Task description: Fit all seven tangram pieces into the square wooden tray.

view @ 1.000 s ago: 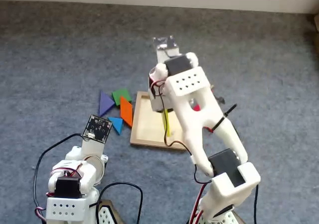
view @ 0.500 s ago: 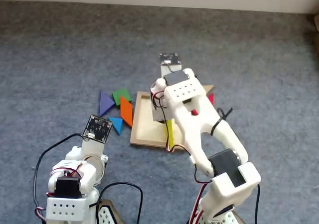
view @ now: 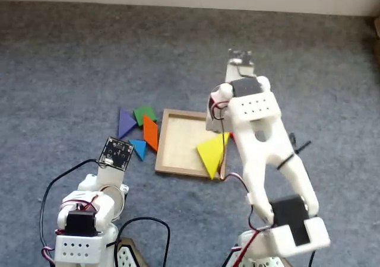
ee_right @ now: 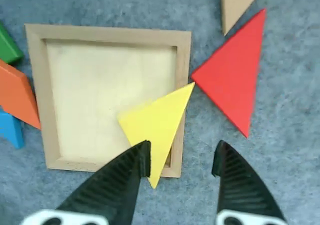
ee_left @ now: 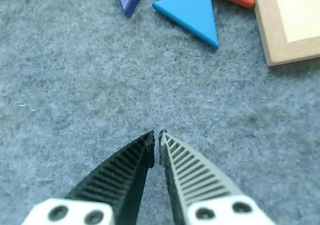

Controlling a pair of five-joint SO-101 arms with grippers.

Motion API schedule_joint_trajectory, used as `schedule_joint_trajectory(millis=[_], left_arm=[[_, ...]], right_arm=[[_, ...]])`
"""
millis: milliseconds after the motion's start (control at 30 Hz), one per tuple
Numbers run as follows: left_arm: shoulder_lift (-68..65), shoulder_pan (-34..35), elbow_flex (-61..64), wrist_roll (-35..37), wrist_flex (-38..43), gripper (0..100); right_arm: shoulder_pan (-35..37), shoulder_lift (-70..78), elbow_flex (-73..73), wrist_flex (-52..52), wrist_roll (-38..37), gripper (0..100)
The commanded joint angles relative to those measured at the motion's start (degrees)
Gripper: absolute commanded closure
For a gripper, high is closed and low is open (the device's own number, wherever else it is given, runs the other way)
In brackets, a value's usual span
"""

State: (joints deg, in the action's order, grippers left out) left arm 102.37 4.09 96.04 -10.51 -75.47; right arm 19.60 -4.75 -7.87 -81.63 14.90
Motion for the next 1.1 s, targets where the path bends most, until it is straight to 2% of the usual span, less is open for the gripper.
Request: schedule_joint_trajectory(millis=[0,300,433,867,933,1067], left_arm=[[1.45,-0.31,1.1,0.44,-0.26,95],[1.45,-0.31,1.1,0.44,-0.26,95],[1.45,-0.31,1.1,0.44,-0.26,95],[1.45,-0.31,1.1,0.44,-0.26,95],[1.45,-0.31,1.1,0.44,-0.26,95],[1.45,-0.31,1.1,0.44,-0.26,95]], right_arm=[[-4.35,-5.41,0.31,-0.31,-3.6,79.6],[-9.89,7.34,0.92,0.13,-5.71,79.3],[-10.42,15.43,5.85,3.3,-5.71,79.3],[-10.33,37.41,22.73,2.42,-5.19,79.2],[-9.89,40.57,25.27,0.92,-5.19,77.2],[-9.36,45.85,31.69,-5.23,-2.46,65.8]])
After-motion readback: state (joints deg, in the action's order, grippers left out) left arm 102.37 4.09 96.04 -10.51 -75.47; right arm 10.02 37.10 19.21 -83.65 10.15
